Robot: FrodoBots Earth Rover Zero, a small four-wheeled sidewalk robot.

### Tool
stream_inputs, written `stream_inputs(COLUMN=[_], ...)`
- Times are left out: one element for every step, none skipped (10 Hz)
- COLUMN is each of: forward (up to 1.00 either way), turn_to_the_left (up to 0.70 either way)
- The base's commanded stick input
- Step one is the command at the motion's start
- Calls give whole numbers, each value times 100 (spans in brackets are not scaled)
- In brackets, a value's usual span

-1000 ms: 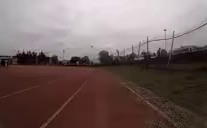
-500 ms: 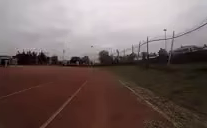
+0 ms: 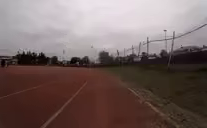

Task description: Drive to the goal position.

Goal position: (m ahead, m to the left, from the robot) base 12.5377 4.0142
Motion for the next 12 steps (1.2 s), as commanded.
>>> stream_inputs(forward=[70, 70, 70, 70, 70, 70, 70, 70, 70, 70, 70, 70], turn_to_the_left=[0, 0, 0, 0, 0, 0, 0, 0, 0, 35, 35, 35])
